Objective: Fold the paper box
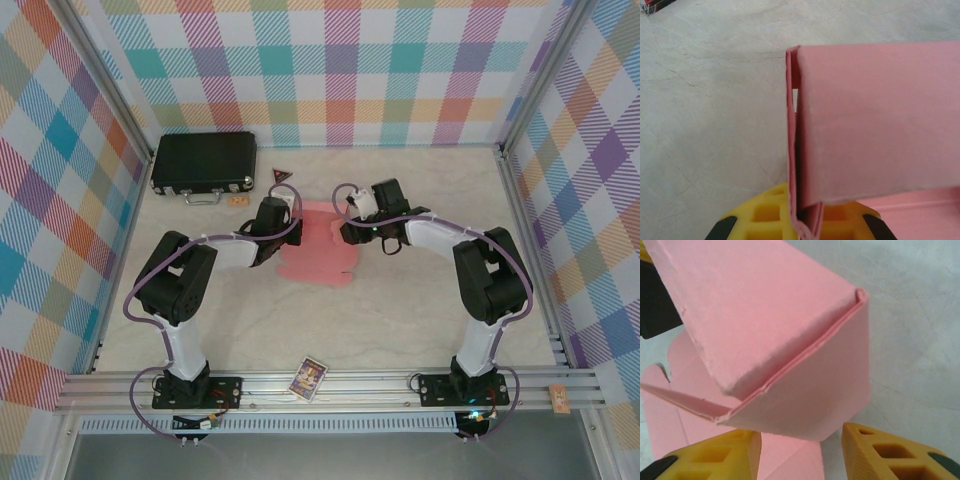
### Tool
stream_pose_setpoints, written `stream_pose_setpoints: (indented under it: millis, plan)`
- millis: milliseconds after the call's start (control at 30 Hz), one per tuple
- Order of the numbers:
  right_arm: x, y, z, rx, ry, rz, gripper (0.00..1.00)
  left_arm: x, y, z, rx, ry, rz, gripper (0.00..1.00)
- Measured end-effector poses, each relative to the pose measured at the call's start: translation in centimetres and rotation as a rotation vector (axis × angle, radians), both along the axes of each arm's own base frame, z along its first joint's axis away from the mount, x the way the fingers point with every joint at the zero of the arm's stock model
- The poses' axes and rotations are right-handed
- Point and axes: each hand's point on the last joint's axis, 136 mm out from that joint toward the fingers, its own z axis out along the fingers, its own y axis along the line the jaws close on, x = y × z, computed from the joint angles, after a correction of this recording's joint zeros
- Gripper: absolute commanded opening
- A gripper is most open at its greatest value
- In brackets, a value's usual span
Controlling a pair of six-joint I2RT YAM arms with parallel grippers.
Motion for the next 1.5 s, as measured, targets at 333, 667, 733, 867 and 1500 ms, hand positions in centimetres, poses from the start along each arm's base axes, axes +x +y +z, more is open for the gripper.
stream_pose_setpoints:
  millis: [333,667,733,867,1500]
  plan:
    - [2.0,0.2,-1.5,-0.084,-0.094,-0.060,0.47,-0.1,-0.3,0.0,0.004,-0.003,-0.025,0.00]
    - [4.0,-0.1,-1.8,-0.175,-0.204,-0.170,0.35,-0.2,-0.4,0.1,0.006,-0.005,-0.041,0.00]
    - [4.3,-0.3,-2.1,-0.189,-0.211,-0.190,0.32,-0.3,-0.5,0.1,0.002,-0.004,-0.047,0.00]
    - [4.7,-0.8,-2.6,-0.214,-0.219,-0.226,0.25,-0.4,-0.7,0.2,0.002,-0.004,-0.066,0.00]
    - [6.5,-1.1,-1.2,-0.292,-0.285,-0.369,0.14,-2.9,-1.3,0.5,-0.084,0.133,-0.075,0.00]
